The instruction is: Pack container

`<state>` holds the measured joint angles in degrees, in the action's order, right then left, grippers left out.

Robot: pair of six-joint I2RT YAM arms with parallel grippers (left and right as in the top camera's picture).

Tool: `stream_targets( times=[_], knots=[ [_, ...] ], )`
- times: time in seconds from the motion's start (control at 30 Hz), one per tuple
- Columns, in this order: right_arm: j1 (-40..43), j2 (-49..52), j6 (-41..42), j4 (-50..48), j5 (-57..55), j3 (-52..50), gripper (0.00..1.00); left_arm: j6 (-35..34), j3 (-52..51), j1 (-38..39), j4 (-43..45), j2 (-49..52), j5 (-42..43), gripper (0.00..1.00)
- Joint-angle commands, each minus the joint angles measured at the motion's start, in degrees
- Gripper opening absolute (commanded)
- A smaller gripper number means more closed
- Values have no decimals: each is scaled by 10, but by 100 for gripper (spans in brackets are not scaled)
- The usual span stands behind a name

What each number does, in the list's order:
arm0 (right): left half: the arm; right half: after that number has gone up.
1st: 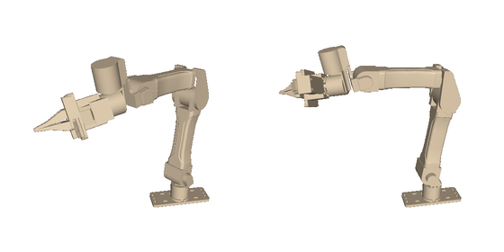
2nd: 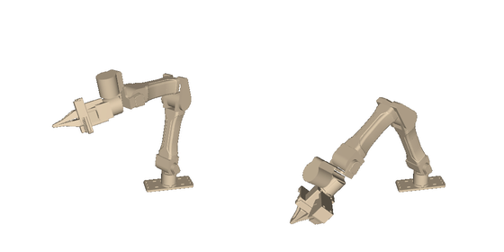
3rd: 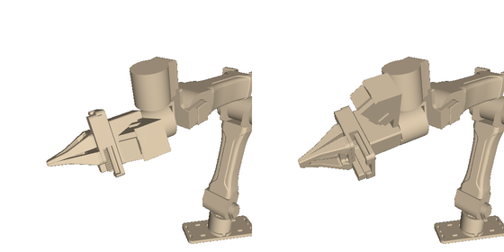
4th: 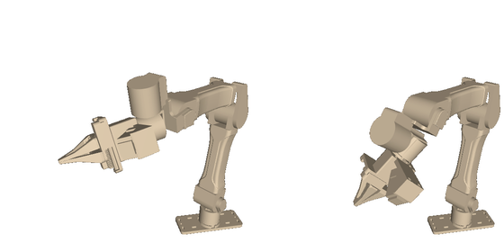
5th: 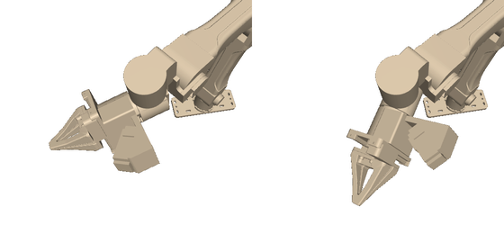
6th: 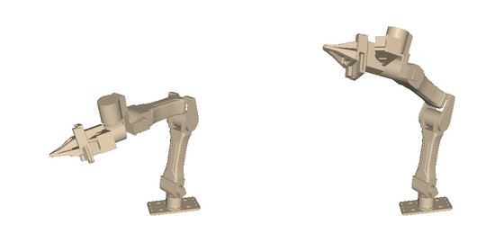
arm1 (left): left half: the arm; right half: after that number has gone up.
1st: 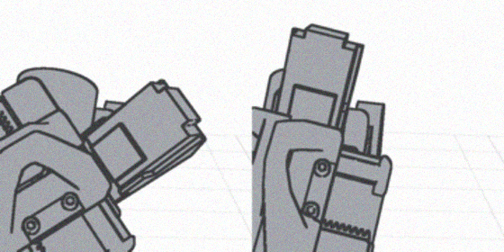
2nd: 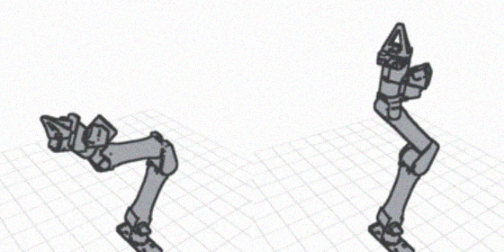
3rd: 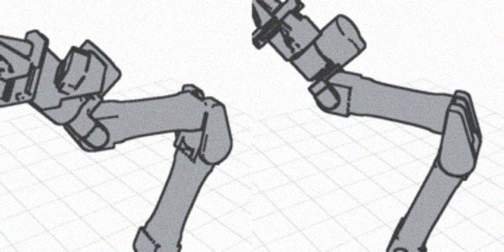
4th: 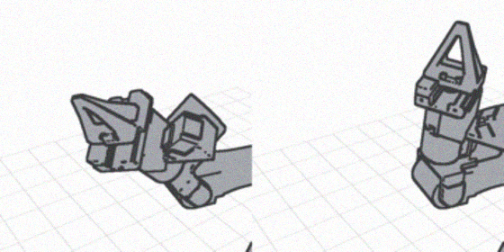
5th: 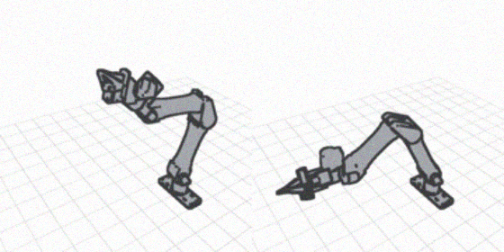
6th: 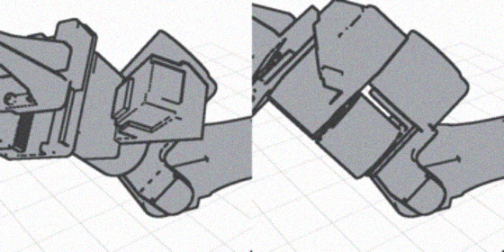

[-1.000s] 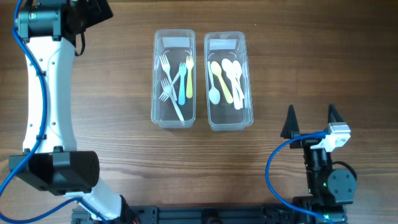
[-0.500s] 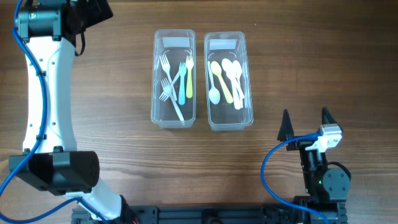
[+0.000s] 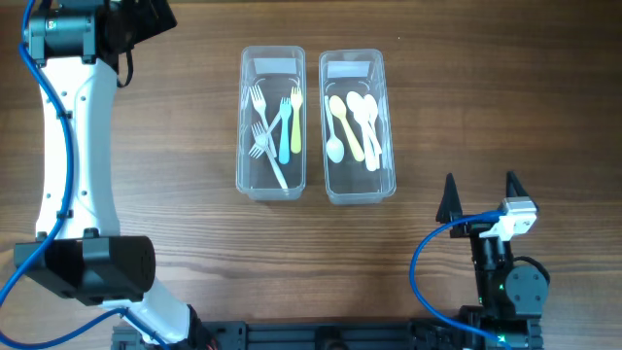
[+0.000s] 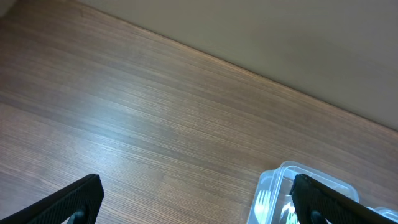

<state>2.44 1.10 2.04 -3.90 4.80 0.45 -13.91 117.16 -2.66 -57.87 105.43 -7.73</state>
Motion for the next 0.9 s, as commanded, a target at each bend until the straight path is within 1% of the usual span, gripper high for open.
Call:
stream_targets(
  times=[0.0,0.87],
  knots=[
    [2,-9,-5,39,8,-2,100,1,-2,-2,1,3,-7,100],
    [2,2,-5,36,9,-1,100,1,-2,-2,1,3,-7,100]
  ],
)
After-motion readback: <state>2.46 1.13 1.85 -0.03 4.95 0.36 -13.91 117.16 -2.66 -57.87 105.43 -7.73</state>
